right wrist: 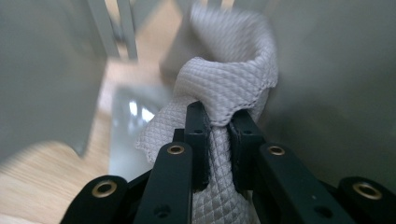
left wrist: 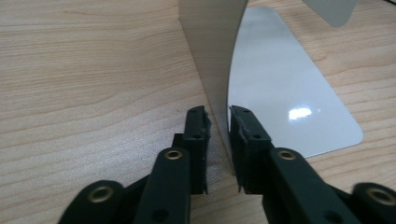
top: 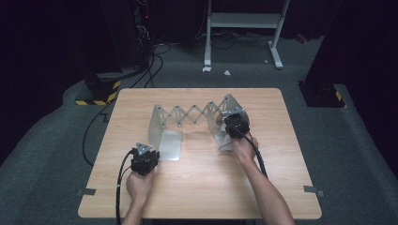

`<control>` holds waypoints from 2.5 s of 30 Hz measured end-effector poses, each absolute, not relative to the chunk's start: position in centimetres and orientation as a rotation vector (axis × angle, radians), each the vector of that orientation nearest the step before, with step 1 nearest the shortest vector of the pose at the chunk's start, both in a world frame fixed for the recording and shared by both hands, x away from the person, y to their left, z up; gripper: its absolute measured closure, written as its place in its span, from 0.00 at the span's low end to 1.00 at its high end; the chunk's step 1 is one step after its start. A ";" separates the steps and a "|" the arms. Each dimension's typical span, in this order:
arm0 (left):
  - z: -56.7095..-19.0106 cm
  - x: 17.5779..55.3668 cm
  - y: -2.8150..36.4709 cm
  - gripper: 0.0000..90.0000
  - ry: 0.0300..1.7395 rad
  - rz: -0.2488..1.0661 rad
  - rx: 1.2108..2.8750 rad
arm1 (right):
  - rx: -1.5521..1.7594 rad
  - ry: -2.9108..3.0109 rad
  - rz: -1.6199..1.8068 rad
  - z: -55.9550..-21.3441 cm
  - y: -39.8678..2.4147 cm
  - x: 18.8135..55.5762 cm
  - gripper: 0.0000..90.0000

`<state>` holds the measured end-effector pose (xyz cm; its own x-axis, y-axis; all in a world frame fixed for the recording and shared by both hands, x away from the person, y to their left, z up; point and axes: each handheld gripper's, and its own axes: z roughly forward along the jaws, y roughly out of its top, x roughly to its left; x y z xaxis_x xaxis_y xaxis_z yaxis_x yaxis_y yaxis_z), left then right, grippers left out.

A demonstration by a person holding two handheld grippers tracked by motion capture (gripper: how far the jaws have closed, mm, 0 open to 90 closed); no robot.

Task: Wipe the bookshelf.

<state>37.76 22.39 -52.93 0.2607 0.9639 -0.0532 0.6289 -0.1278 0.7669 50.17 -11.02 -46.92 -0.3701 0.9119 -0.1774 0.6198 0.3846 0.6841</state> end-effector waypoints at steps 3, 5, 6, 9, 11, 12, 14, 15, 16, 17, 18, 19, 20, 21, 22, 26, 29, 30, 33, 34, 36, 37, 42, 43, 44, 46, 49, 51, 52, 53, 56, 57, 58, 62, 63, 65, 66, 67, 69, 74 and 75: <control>-52.9 37.8 22.4 0.91 1.434 0.621 1.854 | 1.343 2.135 0.673 -48.7 -11.2 50.3 0.90; -52.9 37.8 22.4 0.92 1.438 0.607 1.847 | 1.356 2.151 0.666 -49.3 -11.3 50.2 0.90; -52.9 37.8 22.5 0.92 1.439 0.599 1.843 | 1.362 2.153 0.671 -49.4 -11.4 50.2 0.90; -52.9 37.9 22.8 0.93 1.446 0.579 1.834 | 1.372 2.136 0.711 -48.7 -11.6 50.2 0.90; -52.9 37.9 22.8 0.94 1.449 0.575 1.829 | 1.365 2.124 0.716 -47.5 -11.6 50.4 0.90; -52.9 37.9 22.8 0.94 1.449 0.575 1.829 | 1.351 2.104 0.731 -46.7 -11.6 50.4 0.90; -52.9 37.9 22.8 0.94 1.449 0.574 1.828 | 1.336 2.067 0.760 -44.6 -11.5 50.5 0.90; -52.9 37.9 22.8 0.94 1.450 0.573 1.828 | 1.326 2.048 0.772 -43.8 -11.4 50.5 0.90; -52.9 37.9 22.8 0.94 1.450 0.573 1.827 | 1.304 2.016 0.793 -42.3 -11.3 50.4 0.90; -52.9 37.9 22.8 0.94 1.450 0.573 1.827 | 1.287 1.993 0.804 -41.1 -11.2 50.4 0.90; -52.9 37.9 22.8 0.94 1.451 0.570 1.826 | 1.278 1.973 0.817 -40.0 -11.2 50.3 0.90; -52.9 37.8 22.8 0.94 1.451 0.570 1.826 | 1.264 1.955 0.831 -38.9 -11.2 50.3 0.90; -52.9 37.8 22.8 0.94 1.452 0.568 1.823 | 1.258 1.949 0.834 -38.4 -11.1 50.3 0.90; -52.9 37.8 22.8 0.94 1.452 0.568 1.823 | 1.250 1.948 0.837 -38.0 -11.1 50.3 0.90; -52.9 37.8 22.8 0.94 1.452 0.568 1.822 | 1.244 1.953 0.833 -37.8 -11.0 50.4 0.90; -53.0 37.8 22.9 0.94 1.452 0.563 1.820 | 1.256 1.999 0.781 -39.9 -10.3 51.1 0.90; -53.0 37.8 23.0 0.94 1.450 0.560 1.819 | 1.275 2.042 0.715 -42.8 -9.7 51.6 0.90; -53.0 37.8 23.0 0.94 1.451 0.560 1.819 | 1.273 2.063 0.685 -43.9 -9.5 51.7 0.90; -53.0 37.8 23.0 0.94 1.450 0.560 1.819 | 1.321 2.110 0.638 -47.2 -9.6 51.6 0.90; -53.0 37.8 23.0 0.94 1.450 0.559 1.819 | 1.332 2.127 0.626 -48.2 -9.8 51.5 0.90; -53.0 37.8 23.0 0.94 1.450 0.559 1.819 | 1.355 2.151 0.607 -49.9 -10.4 51.0 0.90; -53.0 37.8 23.0 0.94 1.450 0.559 1.818 | 1.361 2.152 0.616 -50.3 -10.8 50.6 0.90; -52.9 37.8 22.9 0.94 1.452 0.563 1.821 | 1.377 2.147 0.695 -50.0 -13.2 48.3 0.90; -52.9 37.8 22.9 0.94 1.452 0.563 1.821 | 1.380 2.145 0.704 -50.0 -13.7 47.9 0.89; -52.9 37.8 22.9 0.94 1.452 0.562 1.821 | 1.378 2.140 0.720 -49.8 -14.8 47.1 0.89; -52.9 37.8 22.9 0.94 1.452 0.562 1.821 | 1.385 2.131 0.734 -49.6 -16.3 46.0 0.89; -52.9 37.8 22.9 0.94 1.451 0.562 1.821 | 1.400 2.112 0.741 -49.5 -18.1 45.0 0.89; -53.0 37.8 22.9 0.94 1.451 0.562 1.821 | 1.414 2.101 0.737 -49.5 -19.1 44.6 0.88; -53.0 37.8 22.9 0.94 1.451 0.562 1.821 | 1.421 2.096 0.737 -49.5 -19.5 44.5 0.88; -53.0 37.8 22.9 0.94 1.451 0.563 1.821 | 1.423 2.091 0.738 -49.5 -19.7 44.5 0.88; -52.9 37.8 22.9 0.94 1.452 0.563 1.821 | 1.420 2.082 0.756 -49.5 -20.0 44.6 0.84; -53.0 37.8 22.9 0.94 1.451 0.562 1.821 | 1.419 2.083 0.770 -49.5 -19.9 44.7 0.82; -52.9 37.8 22.9 0.94 1.452 0.562 1.821 | 1.407 2.090 0.785 -49.5 -19.7 45.0 0.77; -53.0 37.8 22.9 0.94 1.452 0.562 1.820 | 1.400 2.146 0.814 -50.1 -19.1 46.3 0.62; -52.9 37.8 22.9 0.94 1.451 0.561 1.821 | 1.399 2.155 0.813 -50.3 -18.9 46.6 0.60; -52.9 37.8 22.9 0.94 1.452 0.562 1.821 | 1.392 2.176 0.811 -50.8 -18.6 47.1 0.59; -52.9 37.8 22.9 0.94 1.452 0.562 1.821 | 1.390 2.182 0.809 -50.9 -18.6 47.2 0.59; -52.9 37.8 22.9 0.94 1.452 0.562 1.821 | 1.381 2.189 0.813 -51.1 -18.5 47.4 0.60; -53.0 37.8 22.9 0.94 1.451 0.562 1.820 | 1.372 2.203 0.828 -51.5 -18.4 47.6 0.67; -53.0 37.7 23.0 0.94 1.443 0.555 1.821 | 1.331 2.226 0.841 -51.5 -18.0 47.1 0.87; -53.0 37.6 23.0 0.94 1.440 0.550 1.821 | 1.328 2.237 0.852 -51.5 -17.9 47.0 0.88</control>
<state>37.58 23.01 -52.97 0.2788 0.9541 -0.1096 0.6377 -0.0986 0.7639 46.98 -17.87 -51.49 -0.4673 0.8835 -0.0317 0.6387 0.3622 0.6789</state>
